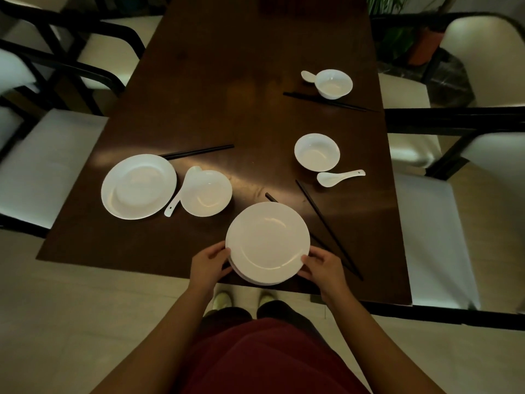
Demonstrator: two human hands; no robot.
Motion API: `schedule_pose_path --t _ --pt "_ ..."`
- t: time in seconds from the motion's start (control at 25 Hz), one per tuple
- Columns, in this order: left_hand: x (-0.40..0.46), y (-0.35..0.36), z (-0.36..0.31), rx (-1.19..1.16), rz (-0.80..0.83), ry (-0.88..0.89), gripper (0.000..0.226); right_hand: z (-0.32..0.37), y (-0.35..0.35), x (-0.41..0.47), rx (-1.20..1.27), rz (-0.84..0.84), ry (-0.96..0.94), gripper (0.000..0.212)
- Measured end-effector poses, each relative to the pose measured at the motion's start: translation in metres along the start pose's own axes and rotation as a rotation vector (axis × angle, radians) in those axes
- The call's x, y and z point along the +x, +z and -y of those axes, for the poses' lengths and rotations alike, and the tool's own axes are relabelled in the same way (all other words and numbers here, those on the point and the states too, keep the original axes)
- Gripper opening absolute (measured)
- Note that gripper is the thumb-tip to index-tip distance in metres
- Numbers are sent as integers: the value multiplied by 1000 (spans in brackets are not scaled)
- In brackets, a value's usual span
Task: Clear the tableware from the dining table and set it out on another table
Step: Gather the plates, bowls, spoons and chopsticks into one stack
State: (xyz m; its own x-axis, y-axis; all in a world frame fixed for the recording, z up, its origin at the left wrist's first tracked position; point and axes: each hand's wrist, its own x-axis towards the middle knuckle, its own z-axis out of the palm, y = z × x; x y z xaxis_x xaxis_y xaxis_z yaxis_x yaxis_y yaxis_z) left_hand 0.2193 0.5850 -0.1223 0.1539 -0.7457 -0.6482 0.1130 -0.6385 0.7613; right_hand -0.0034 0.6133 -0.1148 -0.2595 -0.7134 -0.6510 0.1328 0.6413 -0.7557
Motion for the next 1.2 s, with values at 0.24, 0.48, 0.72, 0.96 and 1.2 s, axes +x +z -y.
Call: schedule_pose_path --t 0.24,0.48,0.72,0.96,1.2 --pt "2 1 3 21 4 30 35 9 3 -9 -430 -93 -201 30" --pt "4 -2 1 100 10 46 35 3 12 -1 -234 -105 -14 38" --pt "8 -29 -14 392 -152 146 31 -1 24 10 -8 -98 157 36" --pt "31 -118 -40 -430 -259 -158 39 -1 39 5 64 -61 174 34" --pt "88 -153 -83 -521 -300 -152 43 2 43 2 90 -77 191 31"
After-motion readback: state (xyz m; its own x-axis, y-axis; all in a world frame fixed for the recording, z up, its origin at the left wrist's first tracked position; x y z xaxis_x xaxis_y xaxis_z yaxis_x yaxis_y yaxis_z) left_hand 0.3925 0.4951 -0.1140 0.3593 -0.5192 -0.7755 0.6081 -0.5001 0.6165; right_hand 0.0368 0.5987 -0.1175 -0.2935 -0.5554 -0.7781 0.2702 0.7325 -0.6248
